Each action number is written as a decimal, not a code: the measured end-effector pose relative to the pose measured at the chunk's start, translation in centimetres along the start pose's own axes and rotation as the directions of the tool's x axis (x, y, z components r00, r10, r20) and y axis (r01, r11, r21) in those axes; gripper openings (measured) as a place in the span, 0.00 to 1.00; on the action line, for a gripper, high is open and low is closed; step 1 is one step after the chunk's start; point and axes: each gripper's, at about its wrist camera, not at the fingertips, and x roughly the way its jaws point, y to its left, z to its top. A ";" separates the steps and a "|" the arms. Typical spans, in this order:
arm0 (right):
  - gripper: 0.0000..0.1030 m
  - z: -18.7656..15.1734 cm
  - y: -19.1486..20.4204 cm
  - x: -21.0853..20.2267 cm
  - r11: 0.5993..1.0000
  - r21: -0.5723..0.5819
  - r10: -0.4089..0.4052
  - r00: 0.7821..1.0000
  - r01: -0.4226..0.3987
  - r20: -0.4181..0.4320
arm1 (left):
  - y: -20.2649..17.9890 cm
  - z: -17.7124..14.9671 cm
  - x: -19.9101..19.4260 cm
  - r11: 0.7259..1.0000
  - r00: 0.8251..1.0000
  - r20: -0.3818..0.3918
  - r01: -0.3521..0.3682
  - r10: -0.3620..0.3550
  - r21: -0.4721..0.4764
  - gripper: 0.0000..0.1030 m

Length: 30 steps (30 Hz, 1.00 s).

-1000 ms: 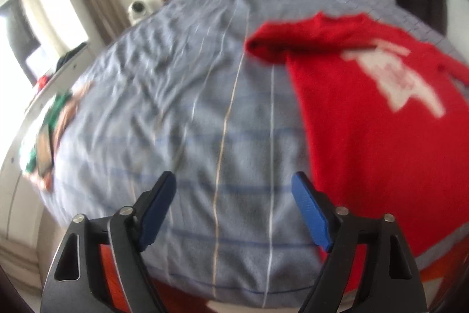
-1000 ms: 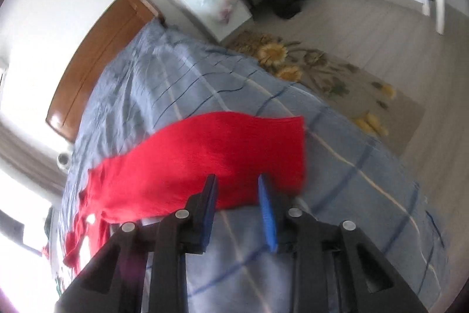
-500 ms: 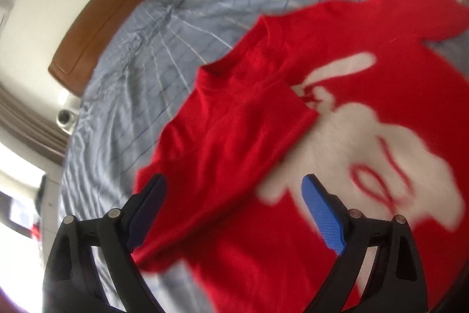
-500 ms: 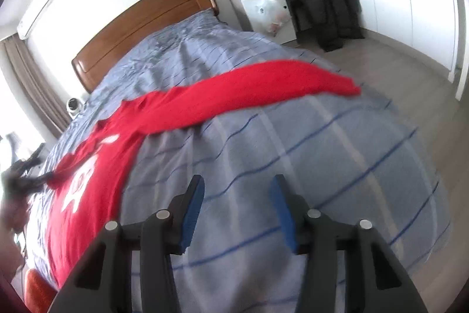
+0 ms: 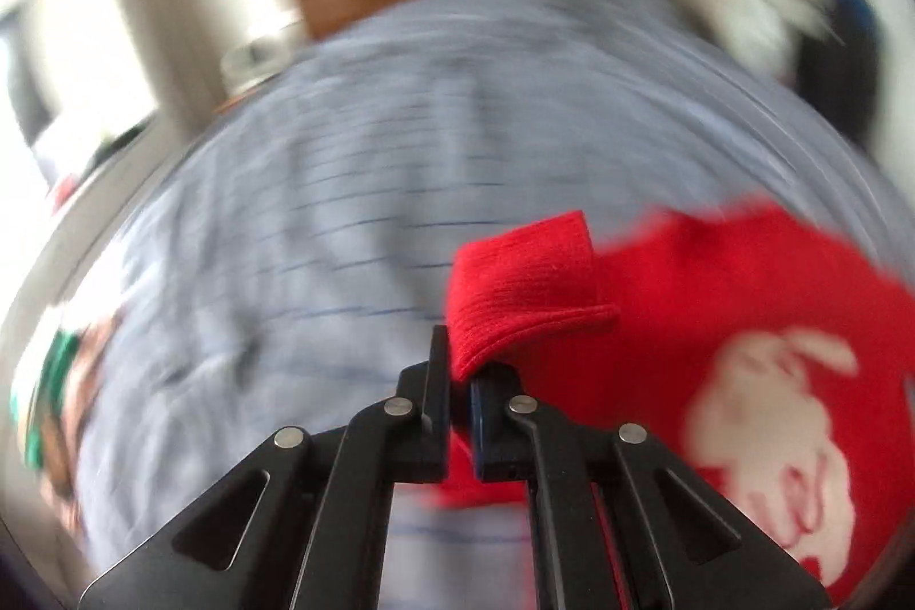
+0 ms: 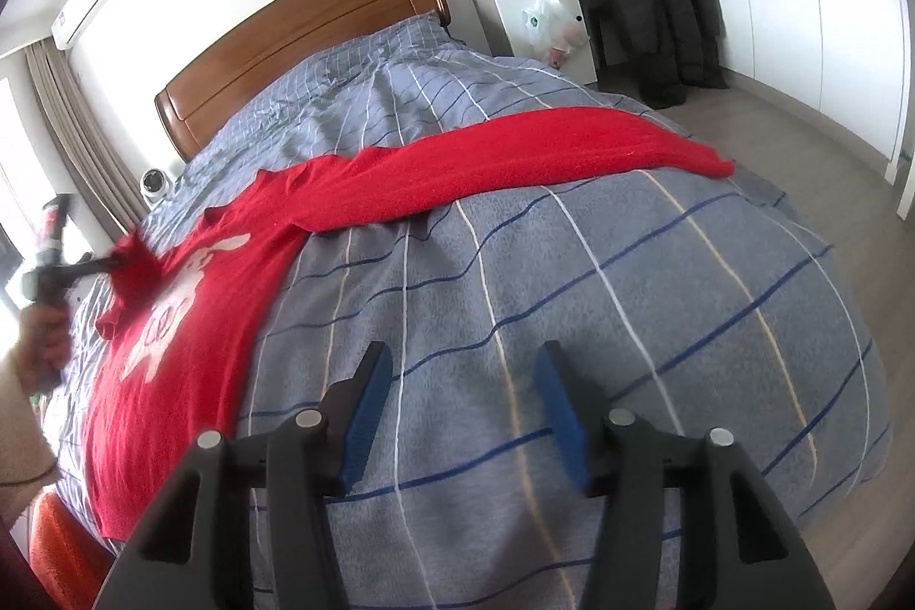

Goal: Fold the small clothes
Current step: 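Grasp the other sleeve cuff with the left gripper, then pull the sleeve outward with the left gripper and release it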

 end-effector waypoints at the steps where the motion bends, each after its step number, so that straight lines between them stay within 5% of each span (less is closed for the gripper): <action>1: 0.51 0.0 0.0 0.0 1.000 0.002 0.000 1.000 0.000 0.002 | 3.9 -0.3 -0.2 0.995 0.999 -0.014 -0.053 0.052 -0.083 0.04; 5: 0.51 0.0 0.0 0.0 1.000 0.007 0.000 1.000 0.000 0.004 | 14.2 -4.2 0.6 0.943 0.975 -0.118 -0.211 0.186 -0.256 0.04; 8: 0.52 0.0 0.1 0.3 1.000 0.005 -0.010 1.000 0.010 -0.005 | 18.6 -8.2 1.5 0.904 0.959 -0.201 -0.259 0.199 -0.340 0.04; 18: 0.53 -0.1 0.7 0.7 0.999 -0.025 -0.047 0.999 0.046 -0.016 | 19.4 -15.7 3.6 0.838 0.947 -0.308 -0.241 0.093 -0.489 0.04; 22: 0.53 -0.2 1.0 0.8 0.998 -0.041 -0.057 0.998 0.056 -0.022 | 20.8 -16.0 2.4 0.824 0.950 -0.296 -0.246 0.099 -0.510 0.22; 24: 0.53 -0.2 1.1 0.8 0.997 -0.047 -0.057 0.998 0.056 -0.022 | 22.4 -16.5 2.0 0.807 0.942 -0.309 -0.283 0.131 -0.518 0.23; 30: 0.54 -0.3 1.1 0.8 0.997 -0.047 -0.059 0.998 0.057 -0.024 | 27.7 -18.3 0.7 0.688 0.917 -0.363 -0.371 0.165 -0.623 0.22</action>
